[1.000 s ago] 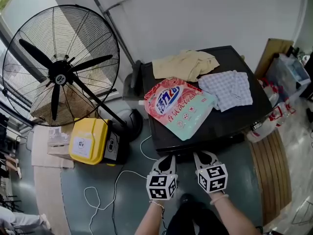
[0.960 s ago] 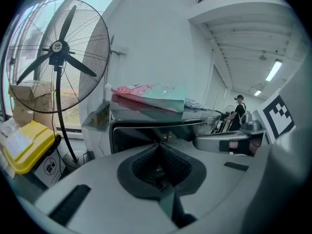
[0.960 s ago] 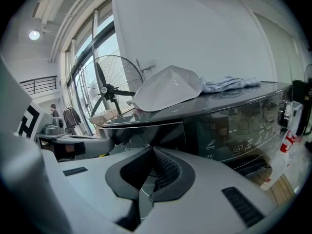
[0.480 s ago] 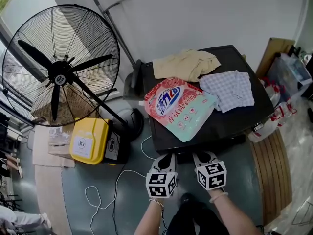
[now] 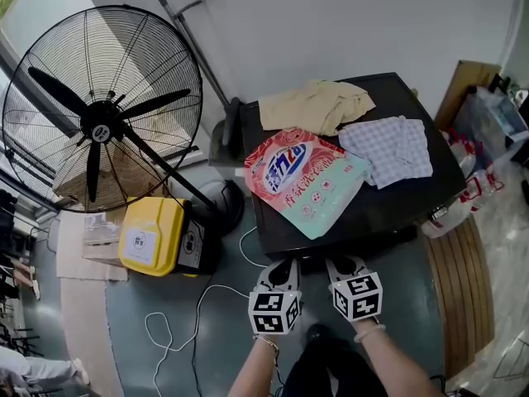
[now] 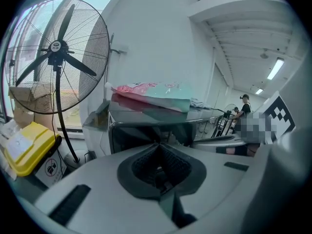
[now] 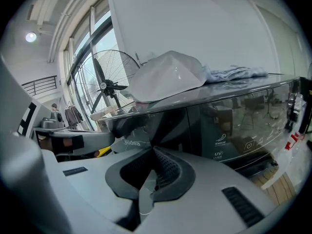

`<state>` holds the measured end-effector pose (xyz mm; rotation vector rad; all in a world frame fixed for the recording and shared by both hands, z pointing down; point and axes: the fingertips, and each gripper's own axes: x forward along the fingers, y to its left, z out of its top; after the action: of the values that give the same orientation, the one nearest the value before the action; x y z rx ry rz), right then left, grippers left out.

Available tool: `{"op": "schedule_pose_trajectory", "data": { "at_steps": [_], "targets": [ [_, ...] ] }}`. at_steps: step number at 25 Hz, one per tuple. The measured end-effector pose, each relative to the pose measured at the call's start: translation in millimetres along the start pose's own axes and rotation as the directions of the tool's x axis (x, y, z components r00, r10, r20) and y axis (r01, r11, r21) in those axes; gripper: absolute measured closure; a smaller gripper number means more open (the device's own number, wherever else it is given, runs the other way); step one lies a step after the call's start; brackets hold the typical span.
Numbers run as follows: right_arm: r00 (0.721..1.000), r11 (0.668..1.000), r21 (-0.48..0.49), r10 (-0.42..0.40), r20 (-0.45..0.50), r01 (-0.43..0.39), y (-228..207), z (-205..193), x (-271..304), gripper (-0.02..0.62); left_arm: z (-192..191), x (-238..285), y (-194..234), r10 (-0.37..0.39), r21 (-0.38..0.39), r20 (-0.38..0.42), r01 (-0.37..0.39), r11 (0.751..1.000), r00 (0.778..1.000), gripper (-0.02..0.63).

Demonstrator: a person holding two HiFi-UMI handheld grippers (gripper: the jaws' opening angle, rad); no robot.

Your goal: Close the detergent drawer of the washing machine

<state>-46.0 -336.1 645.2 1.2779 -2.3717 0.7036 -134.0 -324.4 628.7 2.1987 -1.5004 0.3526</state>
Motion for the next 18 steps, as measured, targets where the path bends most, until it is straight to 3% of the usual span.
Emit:
{"op": "schedule_pose_trajectory", "data": {
  "at_steps": [18],
  "targets": [
    [0.999, 0.998, -0.058, 0.014, 0.038, -0.011, 10, 22, -22, 0.569, 23, -19, -9, 0.022, 0.029, 0.040, -0.023, 0.999, 0.999, 0.589]
  ]
}}
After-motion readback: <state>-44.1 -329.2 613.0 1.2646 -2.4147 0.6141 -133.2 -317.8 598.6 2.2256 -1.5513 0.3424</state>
